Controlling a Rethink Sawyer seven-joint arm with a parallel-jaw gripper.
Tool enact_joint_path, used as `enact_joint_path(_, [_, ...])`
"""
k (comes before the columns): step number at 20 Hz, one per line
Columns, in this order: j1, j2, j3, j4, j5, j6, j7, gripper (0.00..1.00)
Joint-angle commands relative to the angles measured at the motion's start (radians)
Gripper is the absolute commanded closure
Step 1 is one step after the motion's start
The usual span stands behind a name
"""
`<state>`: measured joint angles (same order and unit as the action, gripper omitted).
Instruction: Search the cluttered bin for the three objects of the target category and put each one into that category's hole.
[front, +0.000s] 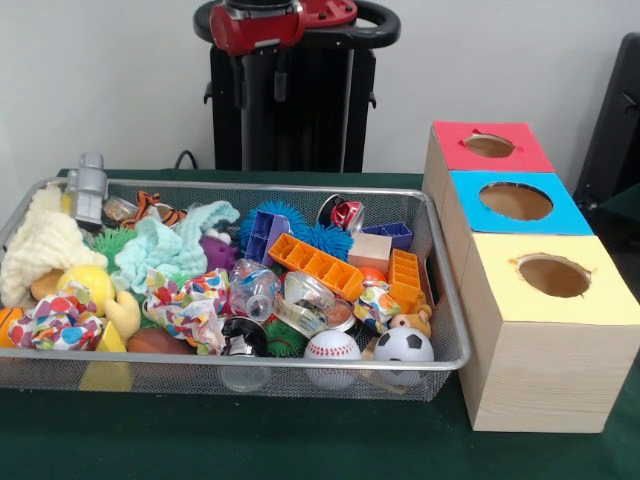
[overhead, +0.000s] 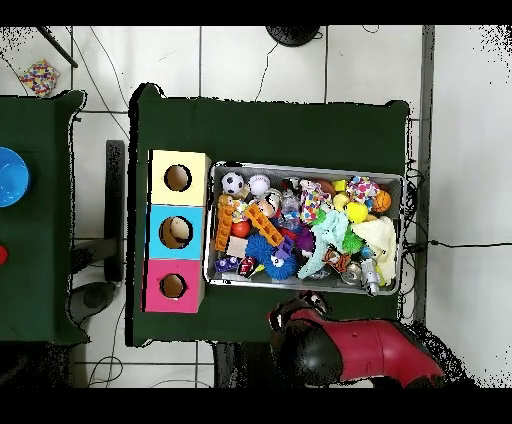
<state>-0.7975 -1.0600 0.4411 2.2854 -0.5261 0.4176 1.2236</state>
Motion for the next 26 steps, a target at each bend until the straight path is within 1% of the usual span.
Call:
enact_joint_path(1, [0.013, 0.071, -0.033, -0.008, -0.087, -0.034, 0.089, 0.0])
enact_joint_path(3, [0.05, 0.079, -0.063, -0.026, -0.181, -0.062, 0.083, 0.0])
enact_joint_path(5, [0.073, 0.074, -0.071, -0.043, -0.245, -0.075, 0.069, 0.0])
enact_joint_path(7, [0.068, 0.078, -0.044, -0.05, -0.256, -0.061, 0.037, 0.0])
enact_joint_path(9, [0.044, 0.082, 0.015, -0.054, -0.235, -0.027, -0.018, 0.0])
enact_joint_path(11, [0.013, 0.078, 0.073, -0.047, -0.197, -0.026, -0.04, 0.0])
enact_joint_path(12, [-0.006, 0.082, 0.099, -0.038, -0.167, -0.045, -0.026, 0.0])
enact_joint_path(13, [-0.026, 0.084, 0.119, -0.02, -0.142, -0.091, 0.005, 0.0])
enact_joint_path(15, [-0.042, 0.087, 0.139, -0.002, -0.107, -0.156, 0.069, 0.0])
enact_joint_path(17, [-0.041, 0.089, 0.15, -0.002, -0.085, -0.19, 0.109, 0.0])
enact_joint_path(20, [-0.046, 0.133, 0.157, 0.002, -0.036, -0.222, 0.158, 0.0])
enact_joint_path(22, [-0.053, 0.169, 0.157, 0.004, 0.005, -0.193, 0.163, 0.0])
enact_joint_path(26, [-0.041, 0.188, 0.122, 0.0, 0.103, -0.005, 0.129, 0.0])
